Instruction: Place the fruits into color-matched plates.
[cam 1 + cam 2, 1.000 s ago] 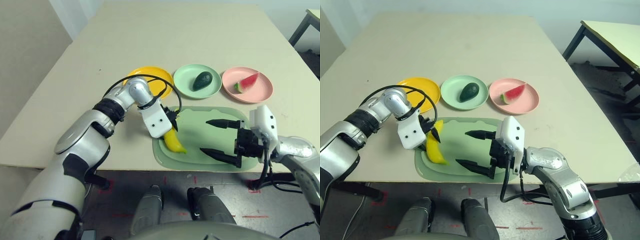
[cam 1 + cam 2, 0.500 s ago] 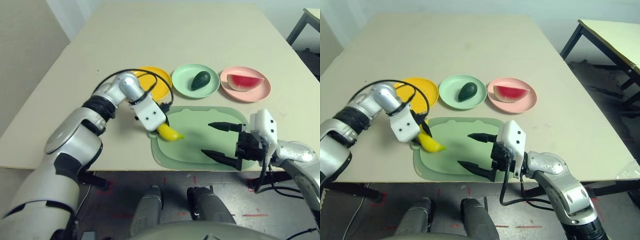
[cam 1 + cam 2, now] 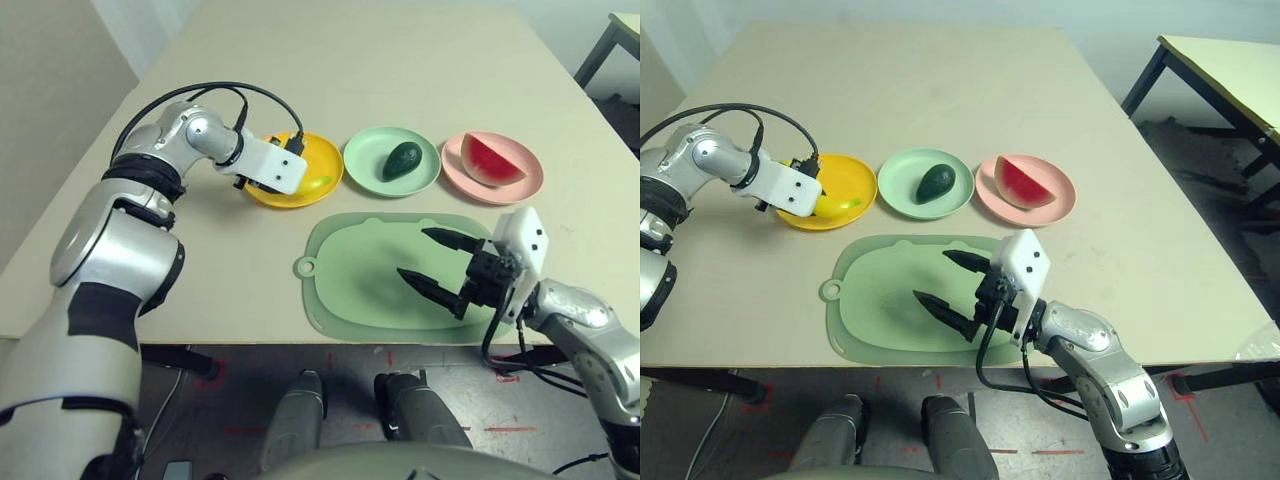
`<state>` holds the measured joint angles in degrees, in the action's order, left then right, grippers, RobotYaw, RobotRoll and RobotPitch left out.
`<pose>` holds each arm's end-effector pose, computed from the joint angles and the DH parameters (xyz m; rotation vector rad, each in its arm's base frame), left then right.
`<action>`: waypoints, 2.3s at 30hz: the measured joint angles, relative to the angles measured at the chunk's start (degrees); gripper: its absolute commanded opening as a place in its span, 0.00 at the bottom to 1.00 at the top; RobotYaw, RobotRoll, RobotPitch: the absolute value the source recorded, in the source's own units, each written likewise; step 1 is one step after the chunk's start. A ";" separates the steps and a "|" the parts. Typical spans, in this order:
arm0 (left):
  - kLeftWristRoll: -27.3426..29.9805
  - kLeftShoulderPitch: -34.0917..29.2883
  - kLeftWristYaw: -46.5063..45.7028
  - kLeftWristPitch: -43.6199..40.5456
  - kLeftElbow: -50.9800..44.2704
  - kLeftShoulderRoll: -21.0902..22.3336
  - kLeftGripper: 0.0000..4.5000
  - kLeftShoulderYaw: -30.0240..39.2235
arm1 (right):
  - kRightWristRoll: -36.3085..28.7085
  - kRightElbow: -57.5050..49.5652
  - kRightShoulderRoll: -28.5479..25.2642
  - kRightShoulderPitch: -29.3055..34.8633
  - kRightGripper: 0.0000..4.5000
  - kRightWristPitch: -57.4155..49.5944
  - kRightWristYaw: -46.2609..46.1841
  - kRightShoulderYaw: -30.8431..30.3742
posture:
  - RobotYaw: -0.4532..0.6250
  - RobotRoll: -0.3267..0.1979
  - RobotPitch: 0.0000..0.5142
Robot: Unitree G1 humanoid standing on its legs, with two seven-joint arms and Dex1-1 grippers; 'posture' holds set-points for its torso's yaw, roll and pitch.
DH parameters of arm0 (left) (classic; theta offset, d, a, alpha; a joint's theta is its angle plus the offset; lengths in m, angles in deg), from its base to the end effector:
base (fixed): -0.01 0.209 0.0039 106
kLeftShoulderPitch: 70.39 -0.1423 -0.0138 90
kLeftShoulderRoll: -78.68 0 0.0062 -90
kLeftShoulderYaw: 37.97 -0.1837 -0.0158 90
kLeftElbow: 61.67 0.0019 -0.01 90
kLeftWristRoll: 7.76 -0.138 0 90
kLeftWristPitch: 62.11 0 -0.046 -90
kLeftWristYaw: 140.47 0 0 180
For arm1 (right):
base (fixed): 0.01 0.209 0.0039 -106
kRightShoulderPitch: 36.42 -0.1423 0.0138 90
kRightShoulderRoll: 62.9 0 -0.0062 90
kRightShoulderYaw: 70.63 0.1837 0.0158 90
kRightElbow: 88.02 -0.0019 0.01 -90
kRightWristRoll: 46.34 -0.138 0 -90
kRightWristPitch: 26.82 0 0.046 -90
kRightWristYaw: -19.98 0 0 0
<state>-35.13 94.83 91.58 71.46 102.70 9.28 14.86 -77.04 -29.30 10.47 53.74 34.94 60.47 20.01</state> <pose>0.3603 0.2164 0.2331 1.6013 0.2031 -1.1078 0.1870 -0.2022 0.1366 -0.0905 0.0577 0.9634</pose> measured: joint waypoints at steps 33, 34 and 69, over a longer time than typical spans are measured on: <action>-3.43 -4.57 -7.31 -2.87 2.26 -1.28 0.99 7.98 | -0.17 1.10 -3.77 -0.35 1.00 -0.40 1.55 2.74 | 0.27 0.62 0.27; -2.95 -4.76 -7.03 -2.73 2.24 -1.10 0.99 8.91 | -0.17 1.28 -3.78 -0.53 1.00 -0.40 1.55 2.75 | 0.27 0.62 0.27; 47.71 -43.22 -28.44 -43.87 -48.85 -8.65 0.99 59.34 | 5.47 67.92 -15.87 -12.85 1.00 31.98 9.23 32.29 | 0.29 0.62 0.28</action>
<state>12.58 51.61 63.13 27.58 53.85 0.63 74.20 -71.56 38.62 -5.40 40.89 66.92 69.70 52.31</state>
